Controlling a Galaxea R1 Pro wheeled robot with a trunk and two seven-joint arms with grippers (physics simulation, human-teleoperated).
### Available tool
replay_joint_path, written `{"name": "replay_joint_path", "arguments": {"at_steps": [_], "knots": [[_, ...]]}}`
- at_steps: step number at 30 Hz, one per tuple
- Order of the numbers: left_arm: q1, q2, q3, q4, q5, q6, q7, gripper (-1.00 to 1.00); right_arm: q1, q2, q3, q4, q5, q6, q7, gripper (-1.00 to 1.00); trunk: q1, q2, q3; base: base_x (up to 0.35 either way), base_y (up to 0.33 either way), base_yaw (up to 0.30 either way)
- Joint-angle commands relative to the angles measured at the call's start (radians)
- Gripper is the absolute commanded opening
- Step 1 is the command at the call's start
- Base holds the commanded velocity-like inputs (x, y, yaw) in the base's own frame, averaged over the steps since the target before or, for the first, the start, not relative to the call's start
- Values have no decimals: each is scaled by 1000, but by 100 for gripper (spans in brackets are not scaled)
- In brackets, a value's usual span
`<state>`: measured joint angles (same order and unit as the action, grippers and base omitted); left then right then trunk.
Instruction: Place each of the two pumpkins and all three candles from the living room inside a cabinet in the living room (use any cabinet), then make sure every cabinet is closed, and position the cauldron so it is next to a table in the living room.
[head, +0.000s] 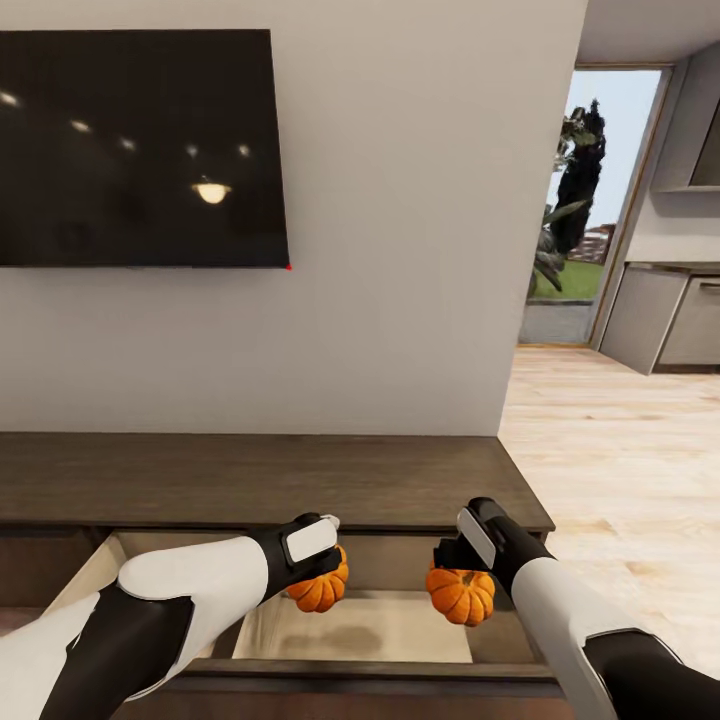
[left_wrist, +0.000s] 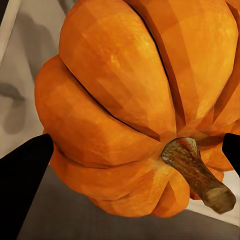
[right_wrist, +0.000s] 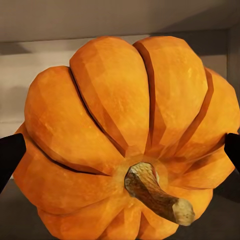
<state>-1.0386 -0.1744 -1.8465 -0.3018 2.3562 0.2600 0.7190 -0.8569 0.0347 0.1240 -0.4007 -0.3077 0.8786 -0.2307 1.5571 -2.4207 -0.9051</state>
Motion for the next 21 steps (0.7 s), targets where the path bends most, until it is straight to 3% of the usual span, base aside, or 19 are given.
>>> {"name": "replay_joint_path", "arguments": {"at_steps": [1, 21], "knots": [[-1, 0, -5, -2, 0, 5, 3, -100, -1, -1, 7, -2, -11, 3, -7, -100, 0, -1, -2, 0, 0, 0], [-1, 0, -5, -5, 0, 5, 2, -100, -1, 0, 9, -1, -11, -35, -6, -100, 0, -1, -33, 0, 0, 0]]}}
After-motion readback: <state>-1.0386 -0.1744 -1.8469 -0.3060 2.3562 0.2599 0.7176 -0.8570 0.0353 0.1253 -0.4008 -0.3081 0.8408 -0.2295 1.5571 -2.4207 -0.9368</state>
